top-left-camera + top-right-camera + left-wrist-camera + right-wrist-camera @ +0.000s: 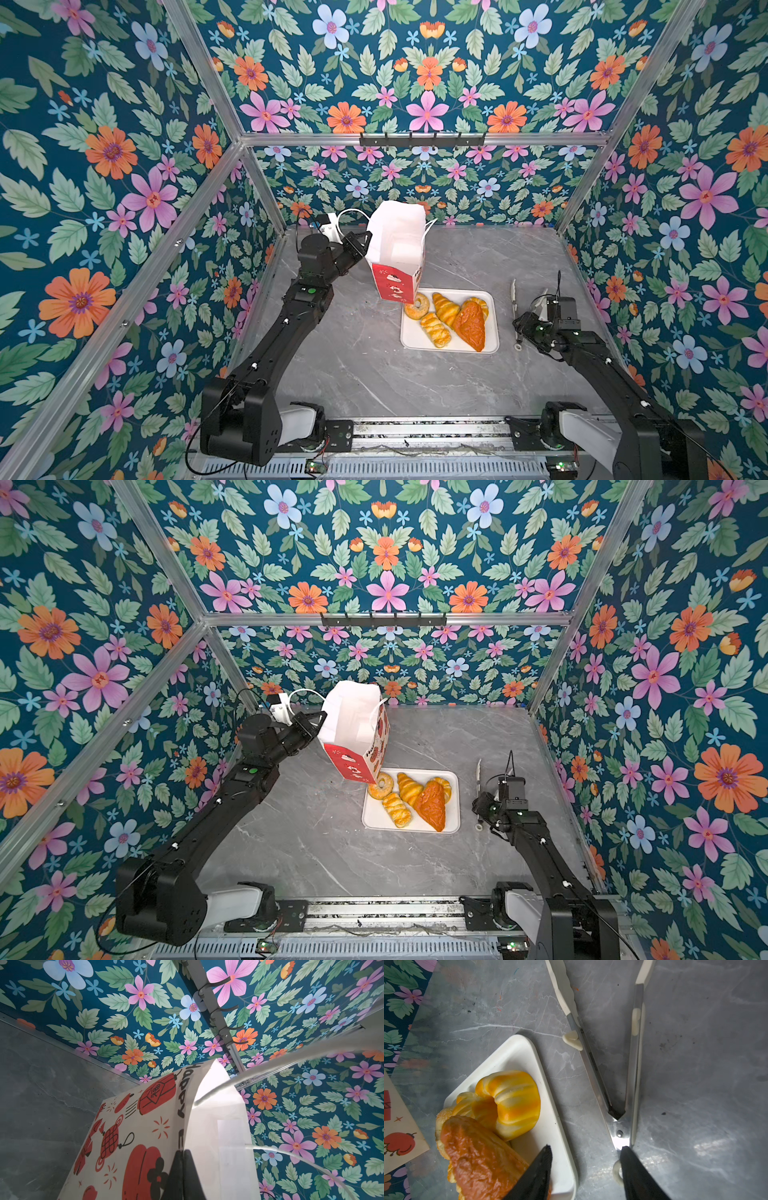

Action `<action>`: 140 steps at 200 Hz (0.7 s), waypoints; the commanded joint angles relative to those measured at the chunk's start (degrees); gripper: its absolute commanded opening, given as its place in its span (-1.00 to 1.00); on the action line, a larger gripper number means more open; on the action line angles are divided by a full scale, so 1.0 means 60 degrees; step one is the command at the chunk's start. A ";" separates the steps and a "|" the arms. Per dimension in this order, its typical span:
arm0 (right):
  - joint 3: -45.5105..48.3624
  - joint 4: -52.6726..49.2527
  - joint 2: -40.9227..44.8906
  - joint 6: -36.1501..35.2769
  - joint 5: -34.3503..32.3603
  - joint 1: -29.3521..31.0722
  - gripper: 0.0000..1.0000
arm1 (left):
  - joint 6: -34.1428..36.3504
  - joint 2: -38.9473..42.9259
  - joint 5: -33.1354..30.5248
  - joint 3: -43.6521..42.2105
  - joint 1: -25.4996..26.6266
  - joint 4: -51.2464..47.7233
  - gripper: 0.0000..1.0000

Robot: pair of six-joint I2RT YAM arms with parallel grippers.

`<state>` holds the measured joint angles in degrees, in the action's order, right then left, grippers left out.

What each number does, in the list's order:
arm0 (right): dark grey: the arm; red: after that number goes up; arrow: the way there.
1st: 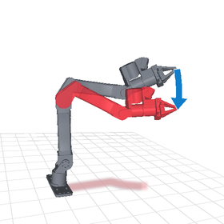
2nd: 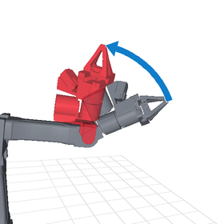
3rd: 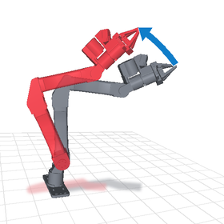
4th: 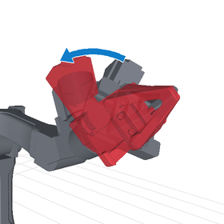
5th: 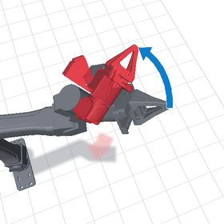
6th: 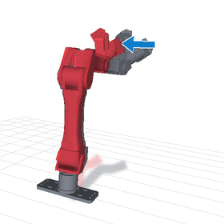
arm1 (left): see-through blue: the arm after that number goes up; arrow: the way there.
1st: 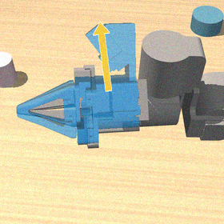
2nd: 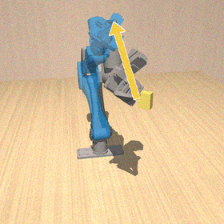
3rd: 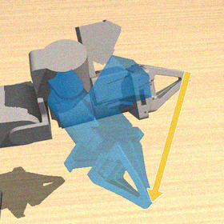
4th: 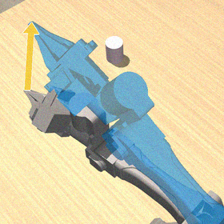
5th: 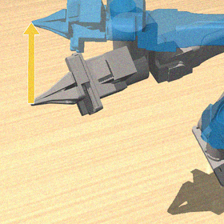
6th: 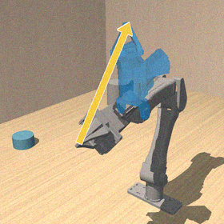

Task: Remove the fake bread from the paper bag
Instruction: 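Lift the empty paper bag upright with the left gripper and set it down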

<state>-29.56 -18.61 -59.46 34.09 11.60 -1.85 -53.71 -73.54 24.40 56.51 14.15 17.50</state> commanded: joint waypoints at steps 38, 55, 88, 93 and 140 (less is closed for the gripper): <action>0.0107 0.0159 0.0023 -0.0032 -0.0046 0.0011 0.09 | 0.0088 -0.0215 -0.0101 -0.0418 -0.0043 0.0424 -1.00; 0.0150 0.0159 0.0022 -0.0032 -0.0042 0.0008 0.09 | 0.0091 -0.0296 -0.0046 -0.0668 -0.0170 0.0511 -1.00; 0.0188 0.0158 0.0074 -0.0029 -0.0028 0.0000 0.09 | 0.0412 -0.0232 -0.0161 -0.0806 -0.0364 0.0245 -1.00; 0.0181 0.0158 0.0070 -0.0039 -0.0028 0.0008 0.09 | 0.0461 -0.0203 -0.0184 -0.0803 -0.0401 0.0149 -1.00; 0.0214 0.0260 0.0008 0.0016 0.0023 0.0006 0.10 | 0.1180 0.0205 -0.0442 -0.0596 -0.0666 -0.0948 -0.85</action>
<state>-28.42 -18.17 -59.18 34.09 11.75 -1.85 -50.52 -73.43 23.33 52.03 10.74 15.66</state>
